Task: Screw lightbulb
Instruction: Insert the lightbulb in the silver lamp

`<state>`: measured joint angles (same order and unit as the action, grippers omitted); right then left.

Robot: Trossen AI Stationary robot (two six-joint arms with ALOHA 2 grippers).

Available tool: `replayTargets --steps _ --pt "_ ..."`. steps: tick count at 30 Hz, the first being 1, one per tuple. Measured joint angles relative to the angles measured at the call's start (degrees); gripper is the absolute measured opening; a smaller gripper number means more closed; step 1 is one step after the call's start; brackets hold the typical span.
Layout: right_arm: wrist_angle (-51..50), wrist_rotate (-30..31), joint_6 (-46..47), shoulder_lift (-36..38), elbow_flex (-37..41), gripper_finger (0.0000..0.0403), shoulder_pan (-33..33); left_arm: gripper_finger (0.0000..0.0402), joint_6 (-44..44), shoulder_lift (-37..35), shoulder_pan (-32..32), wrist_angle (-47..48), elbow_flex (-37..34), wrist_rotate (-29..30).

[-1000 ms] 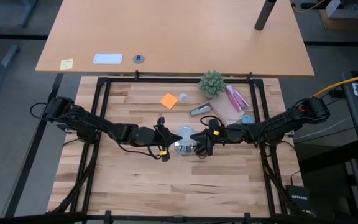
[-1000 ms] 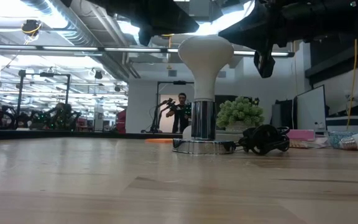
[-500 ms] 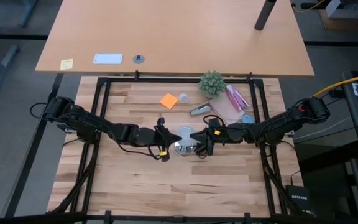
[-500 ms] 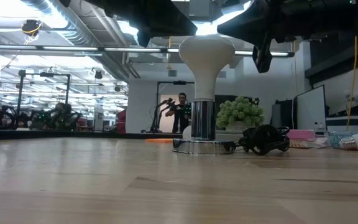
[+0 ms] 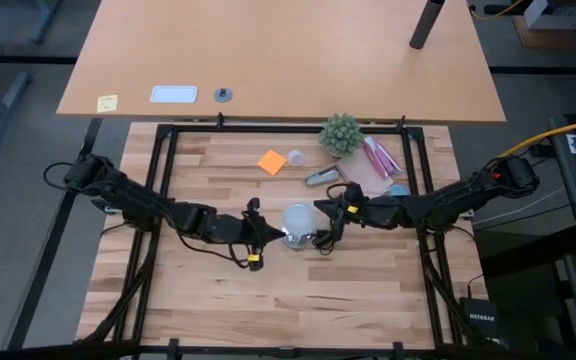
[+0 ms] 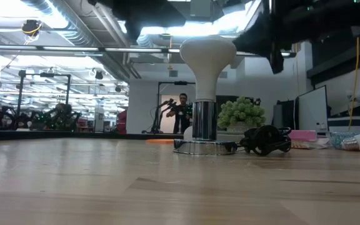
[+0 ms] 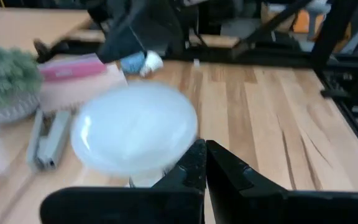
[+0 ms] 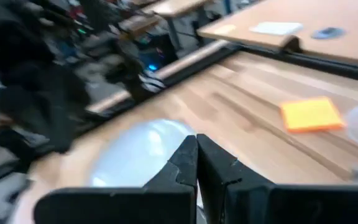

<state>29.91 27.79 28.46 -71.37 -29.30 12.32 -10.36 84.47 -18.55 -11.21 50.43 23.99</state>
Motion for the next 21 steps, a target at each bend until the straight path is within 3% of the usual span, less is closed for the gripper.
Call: replayTargets --steps 5,21 --pt "-4.51 0.27 2.66 -0.89 0.00 0.0005 0.00 0.0001 -2.06 0.57 -0.37 0.69 -0.02 0.00" --pt "-3.43 -1.61 4.49 -2.78 0.02 0.0005 0.04 0.0001 -2.77 4.25 1.46 0.42 -0.02 0.22"
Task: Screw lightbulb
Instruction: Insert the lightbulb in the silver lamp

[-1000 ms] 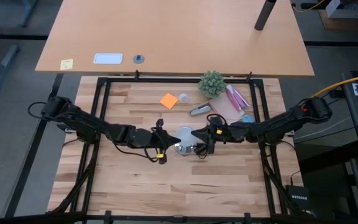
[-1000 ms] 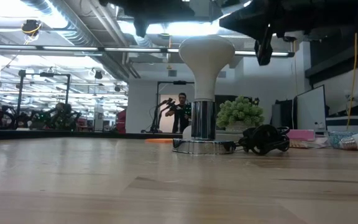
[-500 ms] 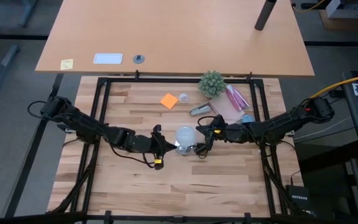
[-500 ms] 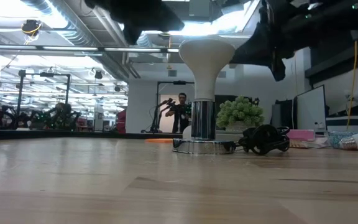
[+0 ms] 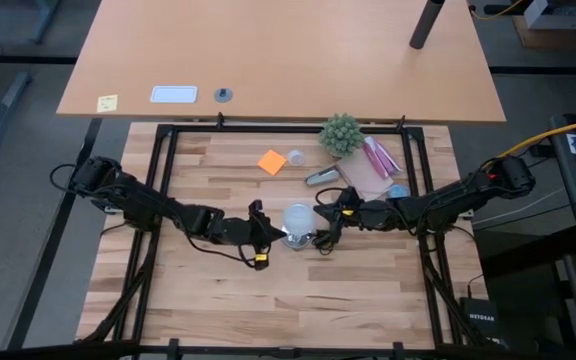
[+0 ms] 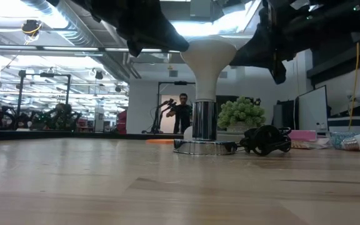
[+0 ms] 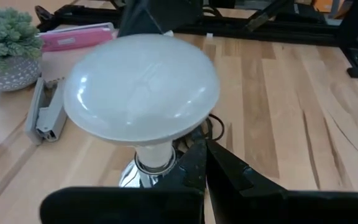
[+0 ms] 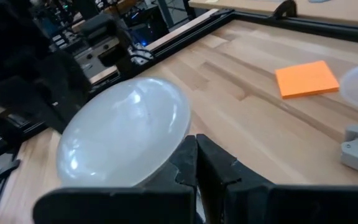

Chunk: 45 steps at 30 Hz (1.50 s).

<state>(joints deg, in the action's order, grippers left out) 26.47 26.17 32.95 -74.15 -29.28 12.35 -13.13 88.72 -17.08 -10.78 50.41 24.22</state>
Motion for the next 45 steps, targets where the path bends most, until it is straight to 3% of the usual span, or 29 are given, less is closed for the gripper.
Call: replayTargets --steps 30,45 --pt "0.12 -9.36 1.77 0.00 0.00 0.0005 0.05 0.0001 -0.21 -0.10 0.37 3.08 0.00 5.79" --pt "0.10 -12.24 3.02 0.00 0.00 0.0005 0.07 0.0001 0.02 -0.10 0.63 2.82 0.00 5.80"
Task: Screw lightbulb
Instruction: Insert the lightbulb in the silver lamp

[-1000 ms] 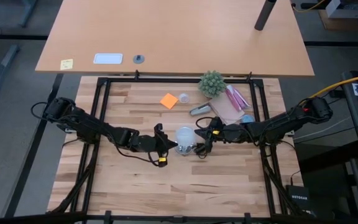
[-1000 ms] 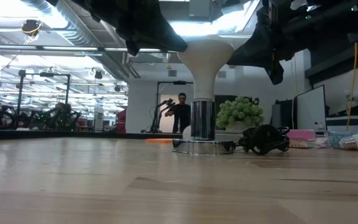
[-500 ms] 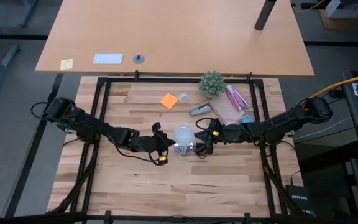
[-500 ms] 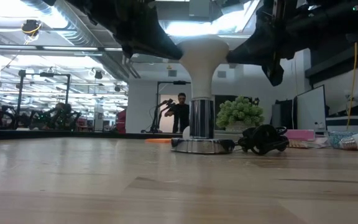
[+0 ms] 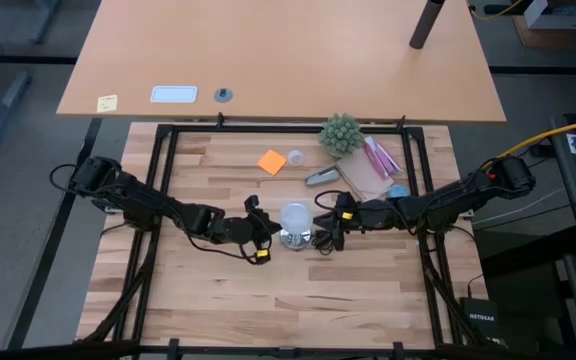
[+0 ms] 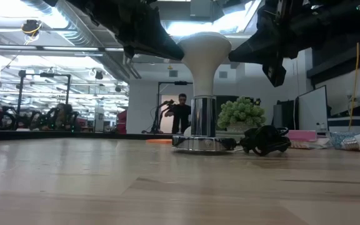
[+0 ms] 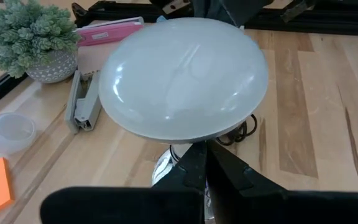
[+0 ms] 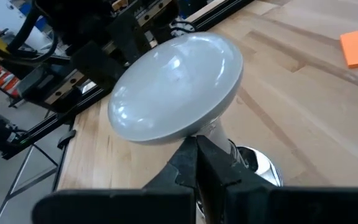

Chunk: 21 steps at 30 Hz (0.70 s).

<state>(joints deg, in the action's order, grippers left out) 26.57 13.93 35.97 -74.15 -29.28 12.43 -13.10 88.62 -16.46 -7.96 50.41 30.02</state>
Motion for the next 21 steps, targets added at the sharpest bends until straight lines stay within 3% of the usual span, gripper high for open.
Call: replayTargets --steps 21 --pt "-4.38 1.94 2.83 0.00 -0.07 0.0005 -0.02 0.0001 -3.45 -0.09 -1.84 5.48 0.00 -0.17"
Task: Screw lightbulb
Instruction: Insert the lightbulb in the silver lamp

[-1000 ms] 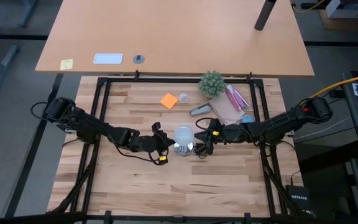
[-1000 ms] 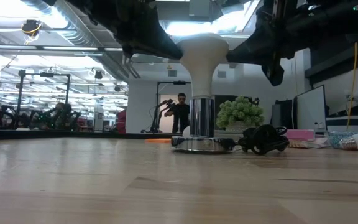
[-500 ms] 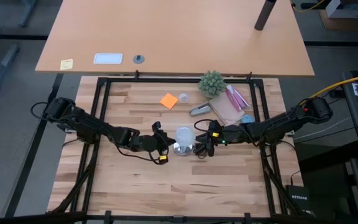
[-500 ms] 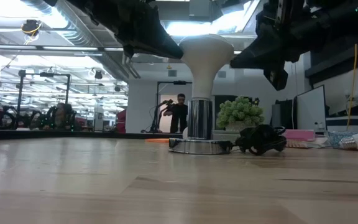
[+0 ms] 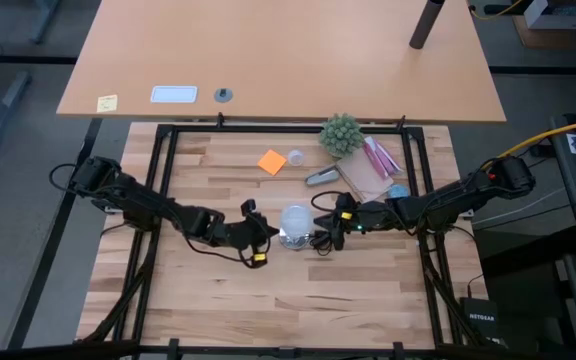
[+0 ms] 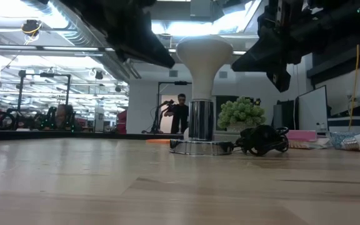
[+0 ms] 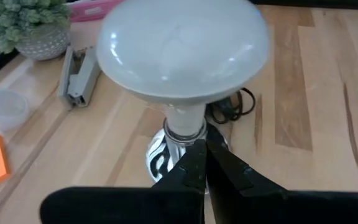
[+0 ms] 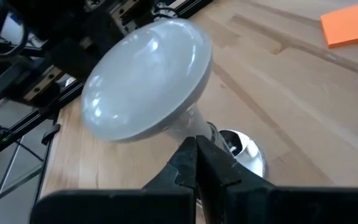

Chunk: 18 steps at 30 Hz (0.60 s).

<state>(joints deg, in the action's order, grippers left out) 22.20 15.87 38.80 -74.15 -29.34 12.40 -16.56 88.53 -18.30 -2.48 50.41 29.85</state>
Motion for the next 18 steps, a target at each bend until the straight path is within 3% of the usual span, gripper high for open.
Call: replayTargets --steps 8,18 --pt "0.08 3.08 -3.08 0.46 0.00 0.0005 -0.04 0.0001 0.95 0.00 -2.47 -0.96 0.00 -0.02" --pt "2.05 10.78 -7.61 3.82 0.00 0.0005 -0.04 0.0001 6.49 0.00 -3.08 -9.02 0.00 -0.04"
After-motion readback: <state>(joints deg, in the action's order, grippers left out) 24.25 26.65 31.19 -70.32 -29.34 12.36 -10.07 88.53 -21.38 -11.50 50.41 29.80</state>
